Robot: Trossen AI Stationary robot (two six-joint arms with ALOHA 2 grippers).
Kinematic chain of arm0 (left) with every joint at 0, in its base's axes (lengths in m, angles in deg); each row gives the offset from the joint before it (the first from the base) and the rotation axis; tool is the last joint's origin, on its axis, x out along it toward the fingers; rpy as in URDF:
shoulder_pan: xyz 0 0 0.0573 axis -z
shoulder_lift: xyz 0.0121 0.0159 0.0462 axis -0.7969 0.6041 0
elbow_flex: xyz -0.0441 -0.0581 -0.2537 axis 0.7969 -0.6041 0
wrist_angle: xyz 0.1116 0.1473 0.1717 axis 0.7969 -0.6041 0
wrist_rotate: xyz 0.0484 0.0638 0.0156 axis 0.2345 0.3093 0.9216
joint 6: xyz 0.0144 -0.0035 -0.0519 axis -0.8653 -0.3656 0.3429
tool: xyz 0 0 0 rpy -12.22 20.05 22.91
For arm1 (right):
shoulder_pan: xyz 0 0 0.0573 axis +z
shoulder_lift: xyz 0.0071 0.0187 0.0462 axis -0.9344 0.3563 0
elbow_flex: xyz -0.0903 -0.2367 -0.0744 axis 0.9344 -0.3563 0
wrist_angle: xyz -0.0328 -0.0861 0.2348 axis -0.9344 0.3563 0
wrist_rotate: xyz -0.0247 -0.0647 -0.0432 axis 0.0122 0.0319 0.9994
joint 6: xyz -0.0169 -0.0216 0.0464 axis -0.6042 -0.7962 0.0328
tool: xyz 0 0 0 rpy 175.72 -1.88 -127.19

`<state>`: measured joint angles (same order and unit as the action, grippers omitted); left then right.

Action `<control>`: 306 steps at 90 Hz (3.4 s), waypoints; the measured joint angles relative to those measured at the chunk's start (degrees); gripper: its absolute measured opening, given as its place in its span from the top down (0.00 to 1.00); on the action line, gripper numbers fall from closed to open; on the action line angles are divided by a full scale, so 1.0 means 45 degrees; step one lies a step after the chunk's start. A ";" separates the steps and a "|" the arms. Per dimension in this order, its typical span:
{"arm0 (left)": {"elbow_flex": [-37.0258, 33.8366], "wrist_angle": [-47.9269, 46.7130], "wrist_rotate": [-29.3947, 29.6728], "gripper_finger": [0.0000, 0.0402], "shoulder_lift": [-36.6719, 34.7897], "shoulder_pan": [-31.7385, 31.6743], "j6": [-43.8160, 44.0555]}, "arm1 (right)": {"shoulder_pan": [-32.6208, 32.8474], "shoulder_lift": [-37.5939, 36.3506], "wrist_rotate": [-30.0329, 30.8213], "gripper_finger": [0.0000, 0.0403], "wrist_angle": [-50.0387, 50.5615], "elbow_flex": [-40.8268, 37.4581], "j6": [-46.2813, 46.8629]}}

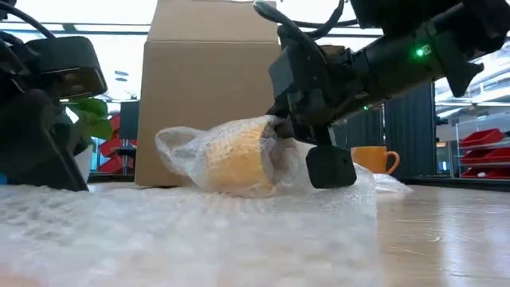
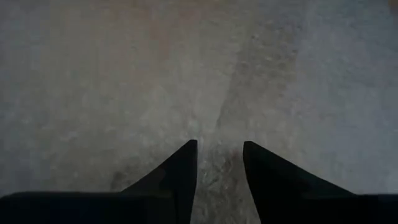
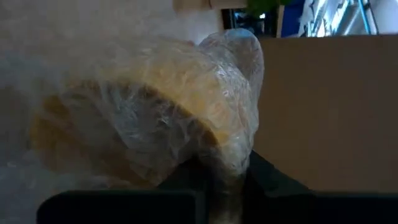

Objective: Wrap mug
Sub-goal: Wrap the yellow mug with the bubble wrap

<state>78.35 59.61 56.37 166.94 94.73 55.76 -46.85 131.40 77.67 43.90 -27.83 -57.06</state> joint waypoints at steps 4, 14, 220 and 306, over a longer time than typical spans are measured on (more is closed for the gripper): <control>0.0000 0.0673 -0.0172 0.71 0.0012 0.0005 -0.0323 | -0.0032 0.0000 0.0028 0.95 0.0173 0.0000 0.0028; 0.0000 0.2634 -0.0252 0.71 -0.0073 0.0028 -0.1310 | -0.0058 -0.0008 -0.0102 0.90 0.0317 0.0000 0.0020; 0.0012 0.4463 0.0844 0.71 0.1339 -0.2549 -0.4210 | -0.0475 -0.2805 -0.9295 0.55 0.0270 -0.1770 1.3563; 0.4474 -0.6064 0.5227 0.71 -0.1024 -0.2619 -0.4956 | 0.0268 -0.2059 -0.8914 0.55 0.0983 -0.1214 1.1981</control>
<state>98.48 32.32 79.89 162.33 82.95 33.46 -45.64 122.13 37.56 48.33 -33.30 -3.15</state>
